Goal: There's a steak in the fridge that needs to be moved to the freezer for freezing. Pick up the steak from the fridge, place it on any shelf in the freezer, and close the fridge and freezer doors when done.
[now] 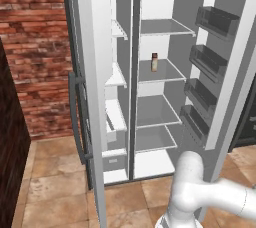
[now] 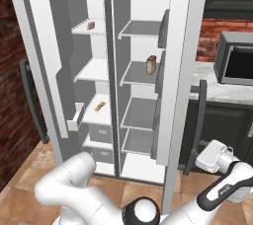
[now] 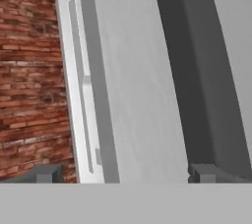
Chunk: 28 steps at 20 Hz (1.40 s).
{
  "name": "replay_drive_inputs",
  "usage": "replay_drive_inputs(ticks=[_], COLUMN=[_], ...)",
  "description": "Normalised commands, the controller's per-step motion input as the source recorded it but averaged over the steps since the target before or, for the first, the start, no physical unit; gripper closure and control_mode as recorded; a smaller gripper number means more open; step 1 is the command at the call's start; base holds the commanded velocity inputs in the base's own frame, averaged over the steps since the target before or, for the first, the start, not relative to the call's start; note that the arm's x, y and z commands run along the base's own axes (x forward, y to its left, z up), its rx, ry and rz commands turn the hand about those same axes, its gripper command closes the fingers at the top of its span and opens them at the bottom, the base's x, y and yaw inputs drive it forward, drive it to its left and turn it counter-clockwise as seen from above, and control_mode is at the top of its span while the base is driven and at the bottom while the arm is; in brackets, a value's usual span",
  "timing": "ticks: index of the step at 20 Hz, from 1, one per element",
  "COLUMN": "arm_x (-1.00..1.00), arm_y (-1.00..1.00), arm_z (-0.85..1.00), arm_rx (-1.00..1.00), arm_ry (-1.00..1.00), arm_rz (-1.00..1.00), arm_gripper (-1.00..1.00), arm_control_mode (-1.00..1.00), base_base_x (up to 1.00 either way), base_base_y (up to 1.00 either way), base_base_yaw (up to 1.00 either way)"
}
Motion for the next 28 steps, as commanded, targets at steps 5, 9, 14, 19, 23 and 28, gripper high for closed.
replay_drive_inputs(ticks=[5,9,14,19,23,28], arm_x=[0.54,0.51,0.27,0.04,0.0,0.0], arm_y=[-0.03,0.0,-0.16,-0.11,0.2,0.97], arm_z=[-0.4,-0.39,-0.18,-0.07,-0.12,-0.18], arm_rx=[0.0,0.0,0.01,0.01,0.0,0.0], arm_ry=[0.0,0.0,0.0,0.0,0.0,0.0], arm_rz=[-0.12,-0.13,-0.09,-0.06,0.0,0.0], arm_gripper=[-1.0,-1.0,-1.0,-1.0,-1.0,-1.0], arm_control_mode=[-1.0,-1.0,-1.0,-1.0,-1.0,-1.0], base_base_x=[0.0,0.0,0.0,0.0,0.0,0.0], base_base_y=[0.0,0.0,0.0,0.0,0.0,0.0], base_base_yaw=[0.0,0.0,0.0,0.0,0.0,0.0])
